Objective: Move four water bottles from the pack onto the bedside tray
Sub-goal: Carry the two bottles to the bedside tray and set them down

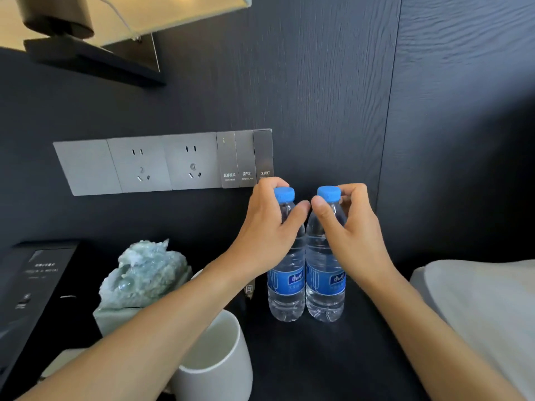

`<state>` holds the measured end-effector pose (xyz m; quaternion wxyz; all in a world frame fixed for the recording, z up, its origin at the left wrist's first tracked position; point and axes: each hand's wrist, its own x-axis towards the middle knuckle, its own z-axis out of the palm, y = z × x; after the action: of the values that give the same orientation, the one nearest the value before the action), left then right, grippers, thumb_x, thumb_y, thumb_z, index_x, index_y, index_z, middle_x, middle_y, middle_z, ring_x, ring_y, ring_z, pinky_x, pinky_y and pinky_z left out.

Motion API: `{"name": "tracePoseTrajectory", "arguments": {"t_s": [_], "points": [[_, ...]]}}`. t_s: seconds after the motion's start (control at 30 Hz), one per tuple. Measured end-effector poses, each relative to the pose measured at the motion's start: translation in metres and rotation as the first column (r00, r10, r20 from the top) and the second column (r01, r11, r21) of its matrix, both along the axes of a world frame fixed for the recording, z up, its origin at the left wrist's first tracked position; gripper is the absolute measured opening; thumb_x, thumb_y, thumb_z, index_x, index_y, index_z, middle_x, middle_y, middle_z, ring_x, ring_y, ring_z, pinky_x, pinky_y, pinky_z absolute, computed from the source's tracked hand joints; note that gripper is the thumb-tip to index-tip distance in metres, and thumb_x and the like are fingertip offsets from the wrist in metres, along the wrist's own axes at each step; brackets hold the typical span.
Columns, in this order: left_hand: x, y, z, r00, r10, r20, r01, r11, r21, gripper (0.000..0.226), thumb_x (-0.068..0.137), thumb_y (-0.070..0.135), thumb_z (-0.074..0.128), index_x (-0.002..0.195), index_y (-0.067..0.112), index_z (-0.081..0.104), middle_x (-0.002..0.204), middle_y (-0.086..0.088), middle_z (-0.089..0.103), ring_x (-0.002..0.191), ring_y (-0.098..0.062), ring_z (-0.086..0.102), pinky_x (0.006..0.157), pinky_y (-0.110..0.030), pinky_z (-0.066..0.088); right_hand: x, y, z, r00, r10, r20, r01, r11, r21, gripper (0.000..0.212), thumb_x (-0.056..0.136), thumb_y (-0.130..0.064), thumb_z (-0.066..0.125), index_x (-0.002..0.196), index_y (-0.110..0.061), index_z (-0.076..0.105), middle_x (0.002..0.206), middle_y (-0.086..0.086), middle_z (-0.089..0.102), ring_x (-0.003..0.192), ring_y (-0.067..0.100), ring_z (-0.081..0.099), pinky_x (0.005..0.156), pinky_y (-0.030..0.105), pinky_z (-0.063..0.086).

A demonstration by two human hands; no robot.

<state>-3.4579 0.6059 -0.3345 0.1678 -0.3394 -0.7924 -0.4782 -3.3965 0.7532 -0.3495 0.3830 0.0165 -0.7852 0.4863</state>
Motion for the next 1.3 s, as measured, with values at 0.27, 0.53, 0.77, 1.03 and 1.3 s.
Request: {"name": "tracePoseTrajectory", "arguments": {"t_s": [0.27, 0.53, 0.77, 1.03, 1.3], "points": [[0.003, -0.022, 0.01, 0.964, -0.108, 0.242, 0.154, 0.972, -0.18, 0.048, 0.094, 0.03, 0.064, 0.127, 0.044, 0.033, 0.101, 0.003, 0.066, 0.086, -0.017, 0.066, 0.082, -0.04, 0.057, 0.011, 0.009, 0.006, 0.987, -0.064, 0.148, 0.04, 0.986, 0.16, 0.024, 0.092, -0.051, 0.062, 0.088, -0.028, 0.059, 0.086, -0.005, 0.053, 0.091, 0.001, 0.049, 0.067, 0.018, 0.036], [0.004, -0.035, 0.012, 0.96, -0.062, 0.273, 0.137, 0.954, -0.266, 0.055, 0.089, 0.035, 0.078, 0.132, 0.033, 0.044, 0.11, 0.011, 0.07, 0.094, -0.006, 0.067, 0.085, -0.029, 0.056, 0.018, 0.024, 0.015, 0.982, 0.065, 0.179, -0.082, 0.992, 0.092, 0.026, 0.091, -0.043, 0.068, 0.111, -0.027, 0.074, 0.095, -0.002, 0.077, 0.093, 0.018, 0.072, 0.084, 0.037, 0.059], [0.008, -0.023, 0.016, 0.977, 0.018, 0.212, 0.041, 0.961, -0.272, 0.064, 0.076, 0.046, 0.087, 0.117, 0.025, 0.044, 0.11, 0.014, 0.066, 0.095, -0.004, 0.067, 0.071, -0.022, 0.053, 0.023, 0.024, 0.009, 0.965, 0.199, 0.172, -0.211, 0.976, 0.056, 0.022, 0.105, -0.027, 0.049, 0.122, -0.037, 0.061, 0.112, 0.001, 0.074, 0.105, 0.017, 0.069, 0.098, 0.038, 0.055], [0.007, -0.025, 0.03, 0.926, -0.058, 0.374, 0.148, 0.964, -0.219, 0.048, 0.086, 0.026, 0.08, 0.127, 0.029, 0.057, 0.117, 0.007, 0.07, 0.105, -0.014, 0.07, 0.099, -0.047, 0.059, 0.025, 0.023, 0.005, 0.979, 0.05, 0.197, -0.083, 0.983, 0.162, 0.001, 0.095, -0.05, 0.056, 0.095, -0.051, 0.056, 0.094, -0.01, 0.057, 0.098, 0.004, 0.054, 0.077, 0.018, 0.044], [0.01, -0.026, 0.023, 0.935, -0.016, 0.355, 0.092, 0.976, -0.199, 0.056, 0.085, 0.038, 0.082, 0.133, 0.03, 0.056, 0.121, 0.005, 0.066, 0.114, -0.019, 0.067, 0.1, -0.051, 0.058, 0.022, 0.035, 0.004, 0.984, 0.074, 0.159, -0.088, 0.992, 0.086, 0.035, 0.093, -0.036, 0.069, 0.127, -0.03, 0.064, 0.105, -0.006, 0.074, 0.096, 0.012, 0.072, 0.081, 0.029, 0.06]]}}
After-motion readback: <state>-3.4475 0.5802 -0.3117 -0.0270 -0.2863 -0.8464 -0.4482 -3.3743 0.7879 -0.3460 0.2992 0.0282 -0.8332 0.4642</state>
